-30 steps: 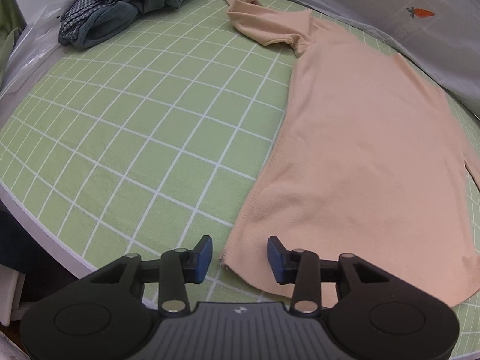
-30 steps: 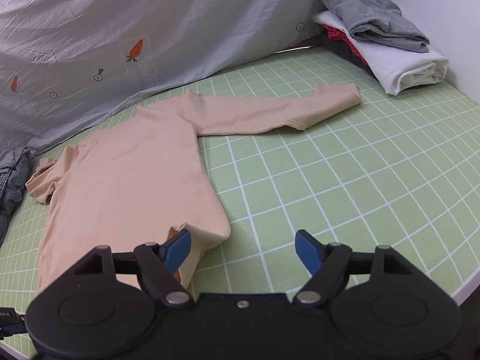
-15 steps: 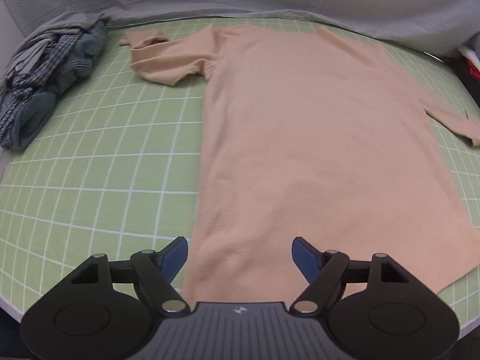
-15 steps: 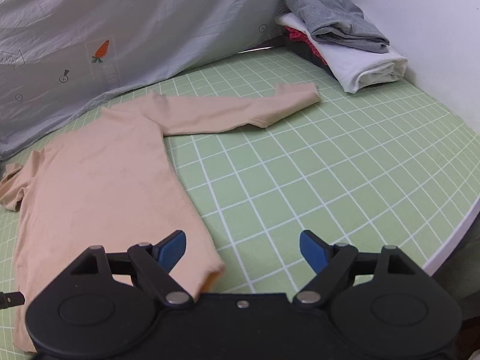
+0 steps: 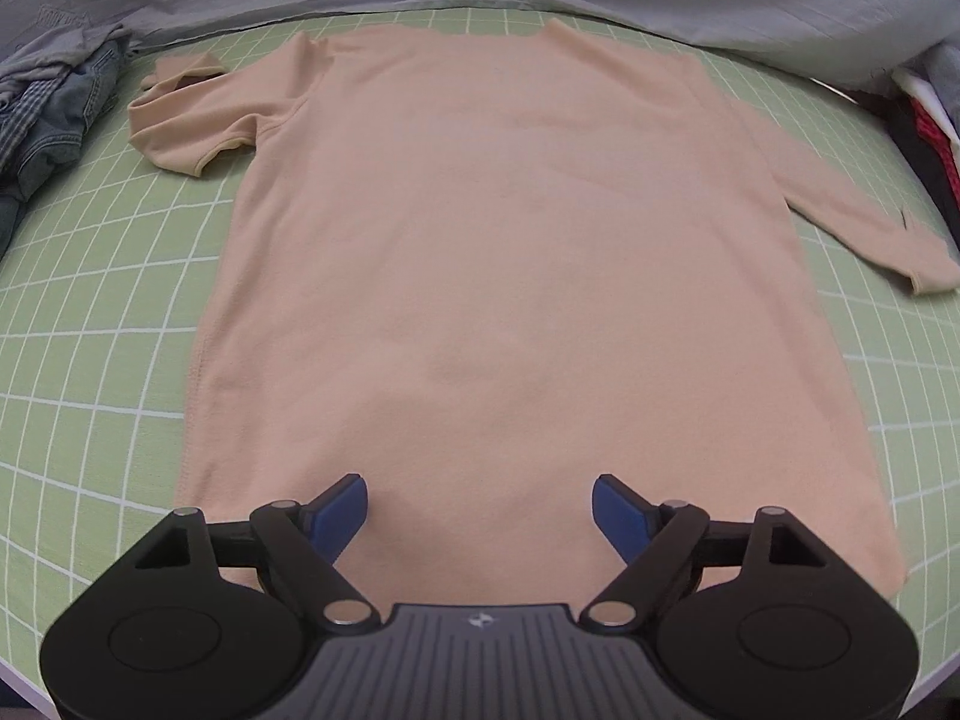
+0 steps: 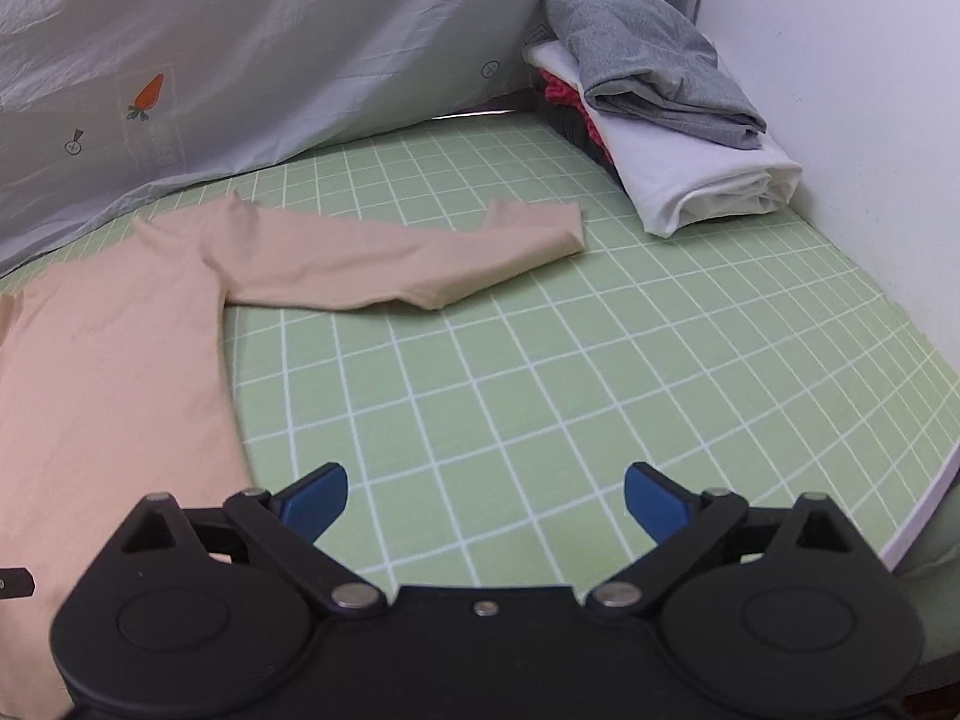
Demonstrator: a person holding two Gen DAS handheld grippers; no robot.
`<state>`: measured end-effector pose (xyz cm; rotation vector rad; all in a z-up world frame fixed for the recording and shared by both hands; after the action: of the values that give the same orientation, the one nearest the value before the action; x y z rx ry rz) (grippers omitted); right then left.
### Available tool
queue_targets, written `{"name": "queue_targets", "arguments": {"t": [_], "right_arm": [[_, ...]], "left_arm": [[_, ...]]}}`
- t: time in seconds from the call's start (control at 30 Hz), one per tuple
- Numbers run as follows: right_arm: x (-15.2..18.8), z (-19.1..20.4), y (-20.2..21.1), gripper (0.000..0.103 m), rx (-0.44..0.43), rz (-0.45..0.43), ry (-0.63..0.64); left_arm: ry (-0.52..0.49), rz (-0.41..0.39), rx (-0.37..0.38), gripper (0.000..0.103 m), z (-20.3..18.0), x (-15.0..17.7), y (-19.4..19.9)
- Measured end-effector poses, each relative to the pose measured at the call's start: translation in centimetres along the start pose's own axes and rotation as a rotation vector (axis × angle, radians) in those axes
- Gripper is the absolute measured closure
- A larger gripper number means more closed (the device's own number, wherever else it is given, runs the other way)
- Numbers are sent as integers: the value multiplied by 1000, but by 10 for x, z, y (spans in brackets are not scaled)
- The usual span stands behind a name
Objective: Fold clothes
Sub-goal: 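Open both grippers and release the flattened beige shirt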
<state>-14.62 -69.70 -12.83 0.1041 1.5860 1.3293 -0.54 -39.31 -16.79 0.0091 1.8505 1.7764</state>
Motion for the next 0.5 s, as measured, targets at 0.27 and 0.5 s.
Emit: {"name": "queue_targets", "arguments": {"t": [0.27,0.5], "right_arm": [[-56,-44,-51,2,-67,40,-112],[-93,-54,-104,17,-98,69,-251]], "left_arm": [[130,36,-69,17,-18,-4,-17],[200,56,-126,15,-7,-15,-24]]}}
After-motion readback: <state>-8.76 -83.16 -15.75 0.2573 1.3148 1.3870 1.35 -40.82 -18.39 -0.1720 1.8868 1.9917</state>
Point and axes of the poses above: each gripper's, at about its wrist camera, not at the fingertips, and y roughly against the way its jaws point, z to its left, x to its underside, the point moved 4 cm from there along -y, roughly the way its jaws point, and after that the axes turned 11 degrees about -y, right-handed, at the moved point
